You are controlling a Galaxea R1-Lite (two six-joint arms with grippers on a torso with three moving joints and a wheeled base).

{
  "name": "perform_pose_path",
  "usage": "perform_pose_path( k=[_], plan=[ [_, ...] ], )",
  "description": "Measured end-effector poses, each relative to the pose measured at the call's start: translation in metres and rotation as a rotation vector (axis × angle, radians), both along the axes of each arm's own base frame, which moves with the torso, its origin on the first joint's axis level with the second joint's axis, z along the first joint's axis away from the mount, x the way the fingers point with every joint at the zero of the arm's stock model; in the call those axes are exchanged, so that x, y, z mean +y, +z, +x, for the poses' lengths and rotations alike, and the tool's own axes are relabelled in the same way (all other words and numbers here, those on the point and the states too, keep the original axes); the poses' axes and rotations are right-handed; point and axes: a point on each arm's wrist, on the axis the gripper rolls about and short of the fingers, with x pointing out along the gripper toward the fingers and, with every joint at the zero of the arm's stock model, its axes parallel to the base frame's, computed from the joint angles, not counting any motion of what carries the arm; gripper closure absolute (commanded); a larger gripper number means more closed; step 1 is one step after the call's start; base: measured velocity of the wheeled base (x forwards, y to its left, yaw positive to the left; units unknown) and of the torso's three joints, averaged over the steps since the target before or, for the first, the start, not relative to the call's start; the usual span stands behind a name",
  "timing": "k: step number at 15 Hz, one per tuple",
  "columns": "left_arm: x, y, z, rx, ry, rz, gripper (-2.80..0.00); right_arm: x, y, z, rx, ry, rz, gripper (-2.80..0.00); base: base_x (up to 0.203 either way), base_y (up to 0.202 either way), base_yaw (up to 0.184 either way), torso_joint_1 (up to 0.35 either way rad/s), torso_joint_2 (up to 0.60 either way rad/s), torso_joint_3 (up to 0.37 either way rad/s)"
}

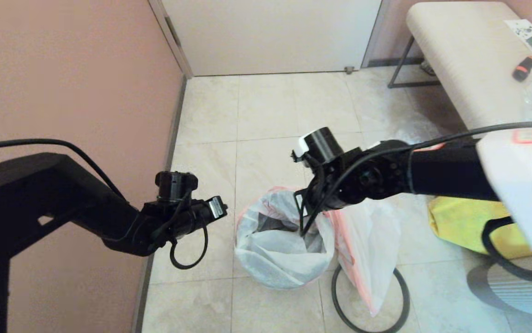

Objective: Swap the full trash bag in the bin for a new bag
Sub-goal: Put the new garbage bag on the trash can

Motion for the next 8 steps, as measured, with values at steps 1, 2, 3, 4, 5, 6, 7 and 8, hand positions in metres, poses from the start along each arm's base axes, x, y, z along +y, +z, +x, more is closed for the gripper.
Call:
perform_pose_path(
  k=[1,2,3,4,5,6,7,8],
  plan=[
    [0.01,-0.008,0.014,-0.001,0.007,-0.015,0.0,0.014,-0.017,0.006,-0.013,0.016,-0.035,0.0,0.0,0.0,0.0,0.0,0.0,0.0],
    [0.016,-0.013,0.022,-0.003,-0.011,-0.038,0.0,0.025,-0.033,0.01,-0.022,0.029,-0.063,0.0,0.0,0.0,0.0,0.0,0.0,0.0],
    [0.02,-0.019,0.025,-0.002,-0.044,-0.064,0.0,0.037,-0.052,0.012,-0.027,0.05,-0.094,0.0,0.0,0.0,0.0,0.0,0.0,0.0],
    [0.024,-0.022,0.028,-0.005,-0.051,-0.075,0.0,0.047,-0.07,0.015,-0.029,0.074,-0.119,0.0,0.0,0.0,0.0,0.0,0.0,0.0],
    [0.027,-0.024,0.029,-0.002,-0.045,-0.076,0.0,0.053,-0.087,0.018,-0.034,0.091,-0.138,0.0,0.0,0.0,0.0,0.0,0.0,0.0],
    [0.029,-0.027,0.03,0.002,-0.042,-0.073,0.0,0.059,-0.104,0.022,-0.046,0.112,-0.154,0.0,0.0,0.0,0.0,0.0,0.0,0.0],
    [0.029,-0.029,0.03,0.006,-0.04,-0.072,0.0,0.064,-0.123,0.026,-0.056,0.139,-0.174,0.0,0.0,0.0,0.0,0.0,0.0,0.0],
    [0.028,-0.03,0.03,0.007,-0.04,-0.071,0.0,0.068,-0.142,0.03,-0.065,0.166,-0.199,0.0,0.0,0.0,0.0,0.0,0.0,0.0]
  ],
)
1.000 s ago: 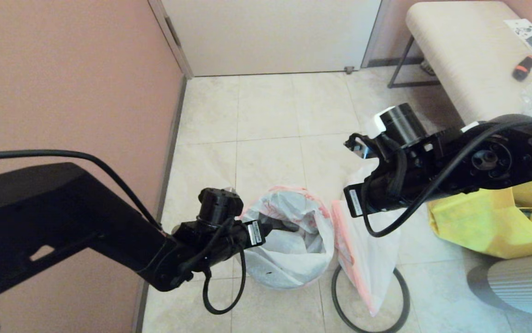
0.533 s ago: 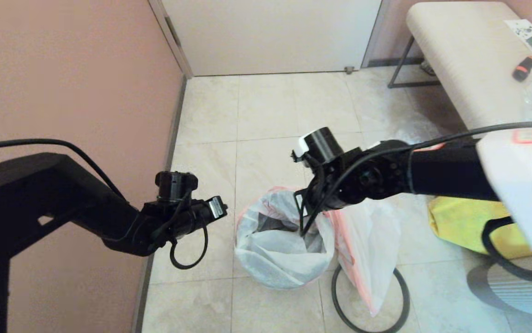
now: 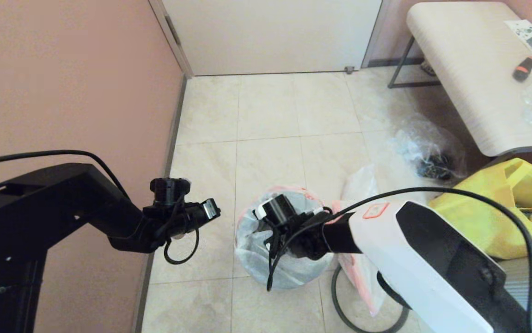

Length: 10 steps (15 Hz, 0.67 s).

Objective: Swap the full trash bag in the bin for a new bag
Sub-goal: Put the new garbage bag on the trash can

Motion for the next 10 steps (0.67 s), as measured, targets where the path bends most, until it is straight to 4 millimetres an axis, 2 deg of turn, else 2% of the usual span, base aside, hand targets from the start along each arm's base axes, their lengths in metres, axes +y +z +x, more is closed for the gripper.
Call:
perform_pose_path(
  k=[4,6,8,10],
  plan=[
    [0.002,0.0,0.003,-0.024,0.068,0.017,0.0,-0.006,-0.088,0.025,-0.039,0.137,-0.1,0.0,0.0,0.0,0.0,0.0,0.0,0.0],
    [-0.002,-0.001,0.002,-0.027,0.062,0.02,0.0,-0.014,-0.117,0.03,0.001,0.209,-0.127,0.0,0.0,0.0,0.0,0.0,0.0,0.0],
    [-0.003,-0.002,0.002,-0.025,0.059,0.023,0.0,-0.016,-0.128,0.029,0.029,0.235,-0.13,0.0,0.0,0.0,0.0,0.0,0.0,0.0],
    [-0.004,-0.003,0.002,-0.025,0.055,0.025,0.0,-0.018,-0.122,0.031,0.028,0.224,-0.118,0.0,0.0,0.0,0.0,0.0,0.0,0.0]
  ],
)
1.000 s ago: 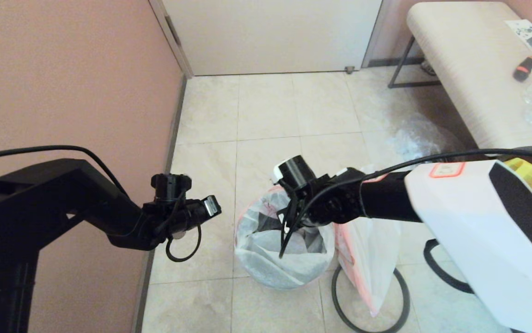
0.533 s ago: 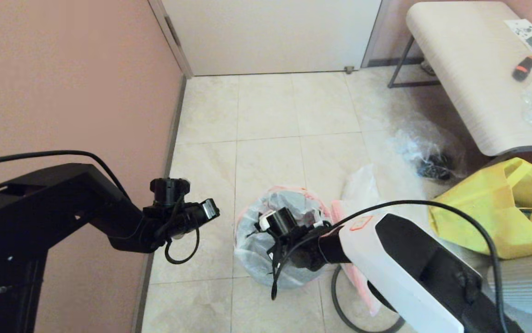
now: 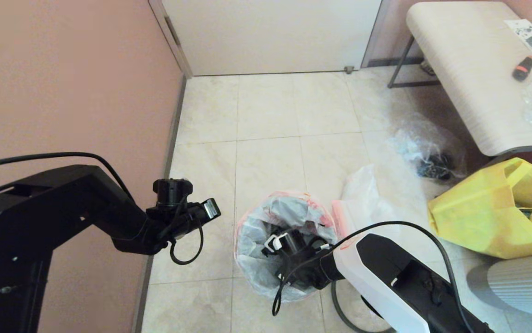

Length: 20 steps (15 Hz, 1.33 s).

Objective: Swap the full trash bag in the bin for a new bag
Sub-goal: Put the new garbage bag on the trash can, then place the trash can ring on the trash can

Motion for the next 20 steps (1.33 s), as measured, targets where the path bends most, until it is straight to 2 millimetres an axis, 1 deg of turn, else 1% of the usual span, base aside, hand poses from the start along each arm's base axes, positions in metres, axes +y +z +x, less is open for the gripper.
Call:
perform_pose_path(
  k=[2,4,6,7,9,10,11,12,13,14,15,16,18,20],
  plan=[
    [0.0,-0.001,0.0,0.002,-0.001,0.002,0.0,0.007,0.019,-0.009,0.024,-0.017,0.029,0.0,0.0,0.0,0.0,0.0,0.0,0.0],
    [-0.001,-0.002,0.0,0.003,-0.005,0.005,0.0,0.008,0.049,-0.027,0.102,-0.067,0.07,0.0,0.0,0.0,0.0,0.0,0.0,0.0],
    [-0.002,-0.002,0.0,0.003,-0.009,0.008,0.0,-0.001,0.084,-0.058,0.229,-0.116,0.107,0.0,0.0,0.0,0.0,0.0,0.0,0.0],
    [-0.003,-0.002,0.0,0.003,-0.01,0.01,0.0,-0.011,0.106,-0.075,0.289,-0.134,0.128,0.0,0.0,0.0,0.0,0.0,0.0,0.0],
    [-0.005,-0.003,-0.001,0.004,-0.015,0.01,0.0,-0.037,0.156,-0.106,0.363,-0.144,0.185,0.0,0.0,0.0,0.0,0.0,0.0,0.0],
    [-0.005,-0.003,-0.001,0.006,-0.015,0.01,0.0,-0.058,0.179,-0.119,0.388,-0.158,0.213,0.0,0.0,0.0,0.0,0.0,0.0,0.0],
    [-0.004,-0.003,-0.001,0.005,-0.014,0.012,0.0,-0.086,0.195,-0.128,0.408,-0.198,0.232,0.0,0.0,0.0,0.0,0.0,0.0,0.0],
    [-0.005,-0.003,-0.001,0.003,-0.017,0.016,0.0,-0.118,0.204,-0.129,0.42,-0.267,0.25,0.0,0.0,0.0,0.0,0.0,0.0,0.0],
    [-0.005,-0.003,-0.001,0.001,-0.023,0.024,0.0,-0.152,0.212,-0.124,0.416,-0.352,0.275,0.0,0.0,0.0,0.0,0.0,0.0,0.0],
    [-0.005,-0.003,-0.001,-0.001,-0.024,0.025,0.0,-0.18,0.215,-0.119,0.406,-0.431,0.295,0.0,0.0,0.0,0.0,0.0,0.0,0.0],
    [-0.005,-0.003,0.0,-0.001,-0.023,0.026,0.0,-0.199,0.214,-0.112,0.393,-0.491,0.309,0.0,0.0,0.0,0.0,0.0,0.0,0.0],
    [-0.004,-0.003,0.0,-0.001,-0.021,0.026,0.0,-0.218,0.207,-0.1,0.377,-0.555,0.315,0.0,0.0,0.0,0.0,0.0,0.0,0.0],
    [-0.007,-0.004,0.0,0.0,-0.022,0.03,0.0,-0.249,0.177,-0.071,0.355,-0.661,0.306,0.0,0.0,0.0,0.0,0.0,0.0,0.0],
    [-0.007,-0.005,0.0,0.0,-0.017,0.033,0.0,-0.279,0.142,-0.039,0.33,-0.713,0.298,0.0,0.0,0.0,0.0,0.0,0.0,0.0]
  ],
)
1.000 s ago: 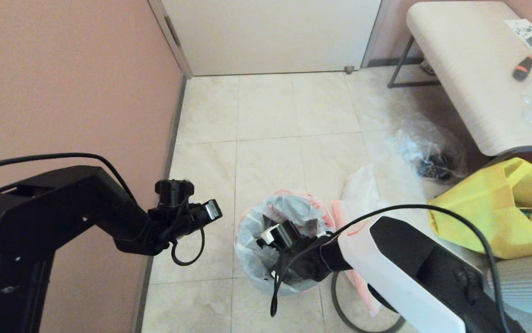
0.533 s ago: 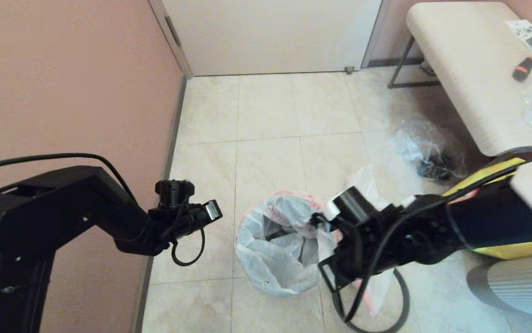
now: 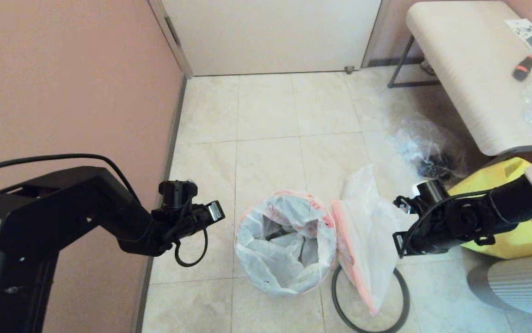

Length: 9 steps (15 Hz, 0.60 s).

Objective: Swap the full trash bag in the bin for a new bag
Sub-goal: Place the trash can ring on the trash can

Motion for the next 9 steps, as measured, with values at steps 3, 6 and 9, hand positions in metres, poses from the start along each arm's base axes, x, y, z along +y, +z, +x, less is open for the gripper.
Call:
perform_pose_path(
  k=[3,6,9],
  plan=[
    [0.0,-0.001,0.001,-0.001,0.018,0.008,0.0,-0.042,-0.052,0.046,-0.021,-0.006,-0.057,0.0,0.0,0.0,0.0,0.0,0.0,0.0],
    [0.002,-0.003,0.004,-0.003,0.038,0.017,0.0,-0.065,-0.113,0.067,0.036,0.076,-0.132,0.0,0.0,0.0,0.0,0.0,0.0,0.0],
    [0.001,-0.005,0.005,0.0,0.039,0.02,0.0,-0.071,-0.16,0.067,0.106,0.167,-0.18,-2.8,0.0,0.0,0.0,0.0,0.0,0.0]
  ],
)
